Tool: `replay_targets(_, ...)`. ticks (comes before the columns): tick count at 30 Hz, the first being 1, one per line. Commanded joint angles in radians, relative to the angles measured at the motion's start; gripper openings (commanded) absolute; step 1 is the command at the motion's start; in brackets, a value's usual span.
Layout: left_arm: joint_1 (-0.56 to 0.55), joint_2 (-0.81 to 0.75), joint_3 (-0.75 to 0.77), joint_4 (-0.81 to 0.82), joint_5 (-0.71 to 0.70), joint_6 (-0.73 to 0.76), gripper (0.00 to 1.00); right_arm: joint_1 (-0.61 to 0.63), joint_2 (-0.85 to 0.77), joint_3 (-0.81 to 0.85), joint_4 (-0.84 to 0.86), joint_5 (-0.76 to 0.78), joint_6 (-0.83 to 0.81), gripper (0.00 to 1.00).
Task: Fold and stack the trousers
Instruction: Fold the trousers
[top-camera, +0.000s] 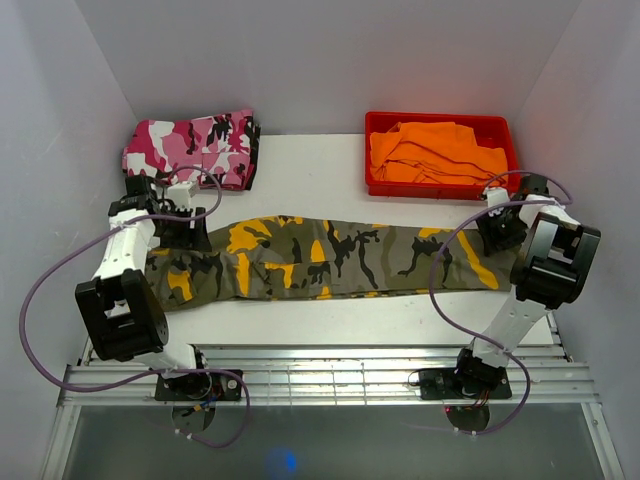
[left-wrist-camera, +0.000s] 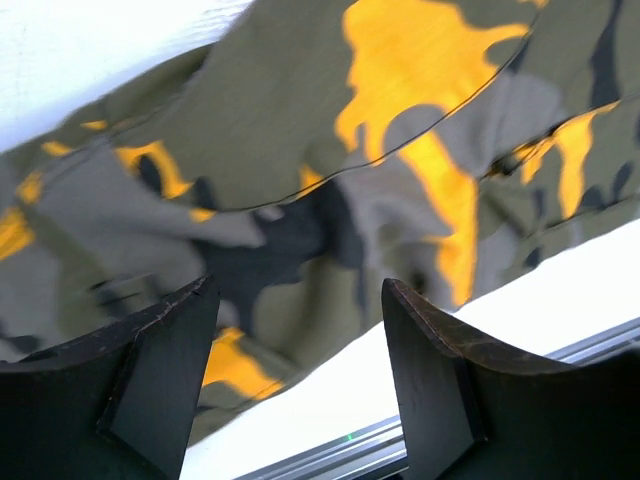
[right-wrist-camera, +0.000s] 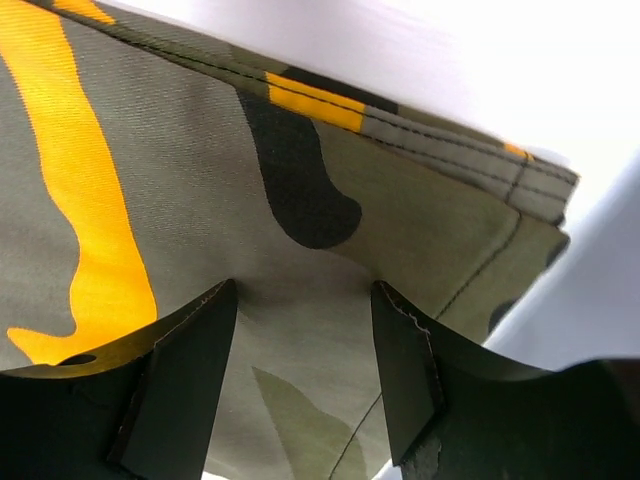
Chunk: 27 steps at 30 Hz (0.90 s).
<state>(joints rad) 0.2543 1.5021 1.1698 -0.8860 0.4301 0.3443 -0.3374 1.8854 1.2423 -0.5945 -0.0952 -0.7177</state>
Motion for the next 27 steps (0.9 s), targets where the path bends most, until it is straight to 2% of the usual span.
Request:
replay_targets(1, -0.003, -0.013, 0.005, -0.028, 0.076, 0.114, 0.76, -0.087, 0.123, -0.040, 0.116, 0.279, -0.139, 0.61)
replay_targets(5, -0.019, 0.015, 0.050, -0.013, 0.198, 0.179, 0.75, -0.095, -0.020, -0.107, 0.050, 0.143, -0.239, 0.65)
replay_targets(7, -0.059, 0.038, 0.094, 0.021, 0.254, 0.205, 0.76, -0.084, -0.115, -0.092, -0.066, -0.024, -0.252, 0.72)
replay_targets(10, -0.168, 0.127, 0.157, 0.111, 0.217, 0.197, 0.76, -0.042, -0.213, -0.040, -0.177, -0.199, -0.249, 0.82)
replay_targets(13, -0.236, 0.266, 0.244, 0.188, 0.188, 0.156, 0.76, 0.030, -0.270, 0.014, -0.225, -0.320, -0.210, 0.83)
replay_targets(17, -0.237, 0.458, 0.384, 0.243, 0.191, 0.059, 0.74, 0.132, -0.279, 0.101, -0.266, -0.461, -0.123, 0.83)
replay_targets(19, -0.272, 0.553, 0.428, 0.248, 0.174, 0.023, 0.74, 0.162, -0.276, 0.132, -0.261, -0.537, -0.059, 0.82)
replay_targets(21, -0.273, 0.599, 0.479, 0.245, 0.180, 0.015, 0.71, 0.192, -0.293, 0.140, -0.179, -0.619, 0.039, 0.80)
replay_targets(24, -0.273, 0.645, 0.508, 0.199, 0.286, 0.039, 0.63, 0.230, -0.305, 0.120, -0.024, -0.670, 0.167, 0.80)
replay_targets(25, -0.273, 0.655, 0.511, 0.179, 0.367, 0.067, 0.58, 0.256, -0.299, 0.124, -0.002, -0.676, 0.219, 0.80)
replay_targets(27, -0.271, 0.649, 0.487, 0.144, 0.439, 0.087, 0.57, 0.279, -0.270, 0.144, 0.031, -0.690, 0.263, 0.80)
